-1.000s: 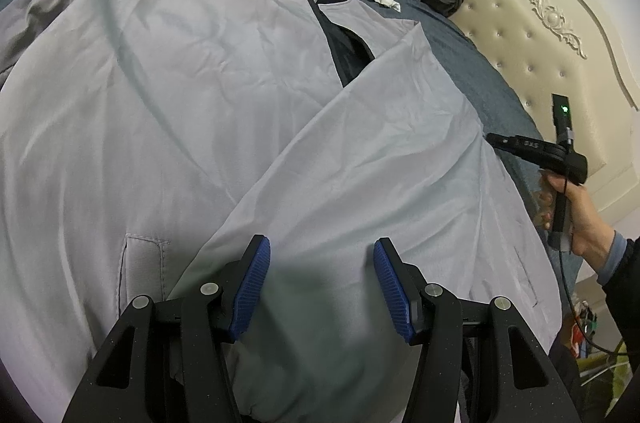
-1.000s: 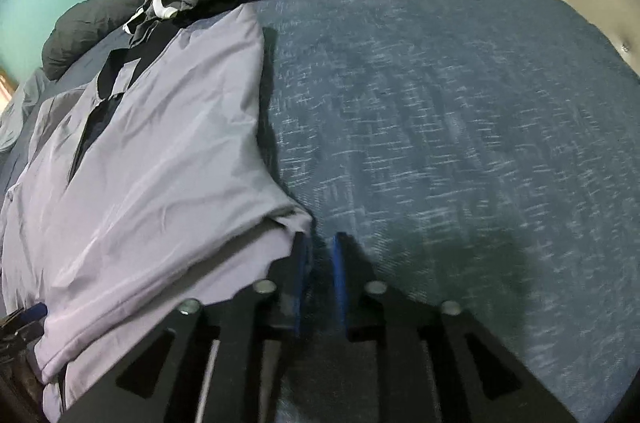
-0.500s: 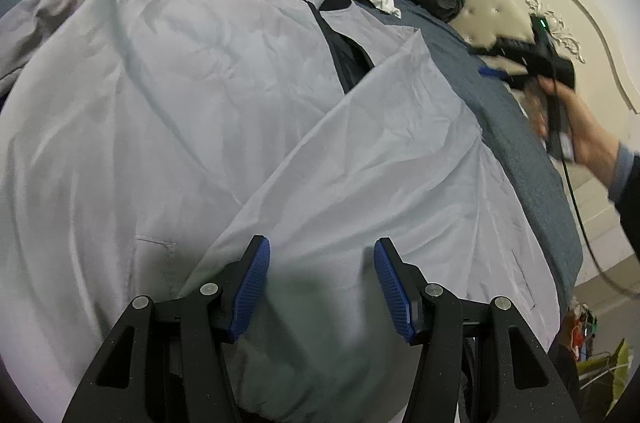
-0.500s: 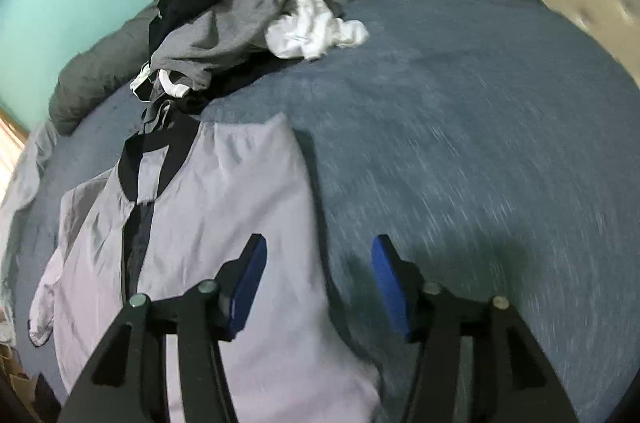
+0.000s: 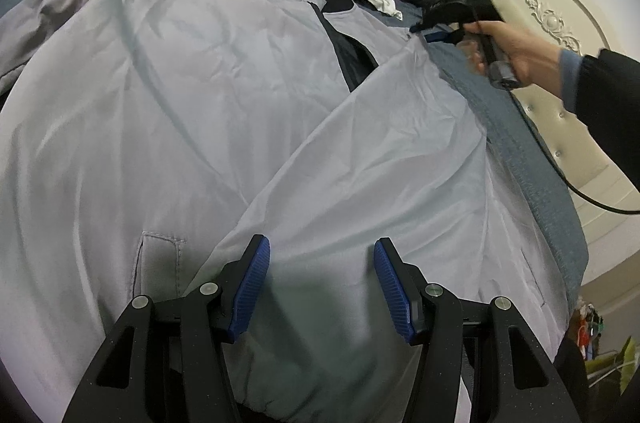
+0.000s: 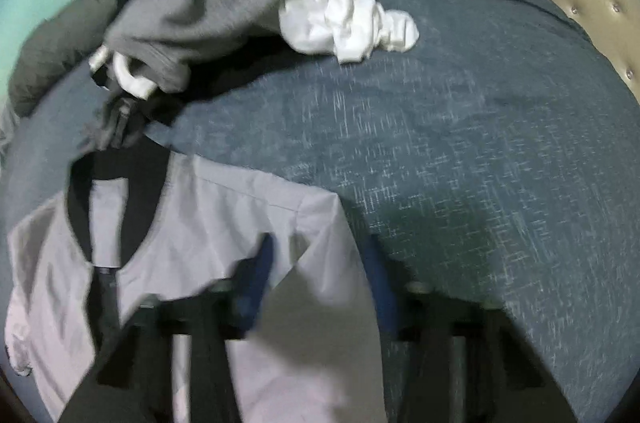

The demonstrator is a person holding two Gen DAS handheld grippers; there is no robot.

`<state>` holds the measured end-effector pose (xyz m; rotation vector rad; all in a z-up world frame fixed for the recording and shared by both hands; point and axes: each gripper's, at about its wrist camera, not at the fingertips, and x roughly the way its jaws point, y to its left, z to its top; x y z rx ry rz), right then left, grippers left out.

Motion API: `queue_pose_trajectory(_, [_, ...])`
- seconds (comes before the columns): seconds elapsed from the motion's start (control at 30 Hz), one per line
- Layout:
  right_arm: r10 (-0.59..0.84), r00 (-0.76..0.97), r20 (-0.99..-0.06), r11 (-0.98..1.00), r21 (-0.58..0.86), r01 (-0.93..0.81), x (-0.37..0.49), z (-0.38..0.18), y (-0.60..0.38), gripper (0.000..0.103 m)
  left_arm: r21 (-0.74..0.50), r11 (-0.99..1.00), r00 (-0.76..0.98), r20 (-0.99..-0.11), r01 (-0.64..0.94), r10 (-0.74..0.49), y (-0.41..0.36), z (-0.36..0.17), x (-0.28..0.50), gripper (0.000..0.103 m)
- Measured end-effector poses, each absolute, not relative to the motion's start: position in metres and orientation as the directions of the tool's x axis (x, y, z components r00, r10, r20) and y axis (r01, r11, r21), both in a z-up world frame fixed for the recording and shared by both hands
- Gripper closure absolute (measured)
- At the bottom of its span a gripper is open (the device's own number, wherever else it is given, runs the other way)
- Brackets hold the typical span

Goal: Fold clothes

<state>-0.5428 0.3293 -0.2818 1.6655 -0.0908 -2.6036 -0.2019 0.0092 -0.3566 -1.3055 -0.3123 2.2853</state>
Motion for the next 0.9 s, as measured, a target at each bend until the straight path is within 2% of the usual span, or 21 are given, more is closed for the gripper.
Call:
queue_pose_trajectory(0.07, [-0.037, -0.416, -0.909, -0.999, 0.045, -0.01, -0.549, -0.289, 0.33, 0.095, -0.416, -0.856, -0.426, -0.744, -0.306, 0.514, 0.01, -0.357, -0.201, 0.045])
queue_pose_trajectory(0.13, [-0.008, -0.427, -0.904, -1.0, 0.02, -0.023, -0.553, -0.292, 0.331, 0.1, -0.409, -0.857, -0.426, -0.746, -0.315, 0.513, 0.012, -0.357, -0.199, 0.045])
queue_pose_trajectory(0.37, [0.064, -0.465, -0.883, -0.998, -0.048, -0.048, -0.564, -0.302, 0.332, 0.101, -0.419, -0.851, -0.419, -0.743, -0.316, 0.522, 0.012, -0.358, -0.201, 0.045])
queue_pose_trajectory(0.47, [0.055, -0.506, -0.861, -0.998, -0.031, -0.056, -0.562, -0.299, 0.335, 0.101, -0.416, -0.852, -0.418, -0.745, -0.318, 0.52, 0.012, -0.358, -0.199, 0.045])
queue_pose_trajectory(0.57, [0.043, -0.607, -0.793, -0.995, 0.02, -0.096, -0.555, -0.277, 0.348, 0.101, -0.419, -0.851, -0.416, -0.745, -0.316, 0.521, 0.011, -0.358, -0.199, 0.045])
queue_pose_trajectory(0.73, [-0.049, -0.662, -0.748, -0.992, 0.114, -0.055, -0.538, -0.248, 0.362, 0.101, -0.409, -0.857, -0.414, -0.754, -0.313, 0.511, 0.013, -0.357, -0.2, 0.045])
queue_pose_trajectory(0.9, [-0.178, -0.644, -0.744, -0.981, 0.187, 0.055, -0.475, -0.248, 0.353, 0.101, -0.435, -0.849, -0.406, -0.747, -0.301, 0.527, 0.009, -0.357, -0.201, 0.045])
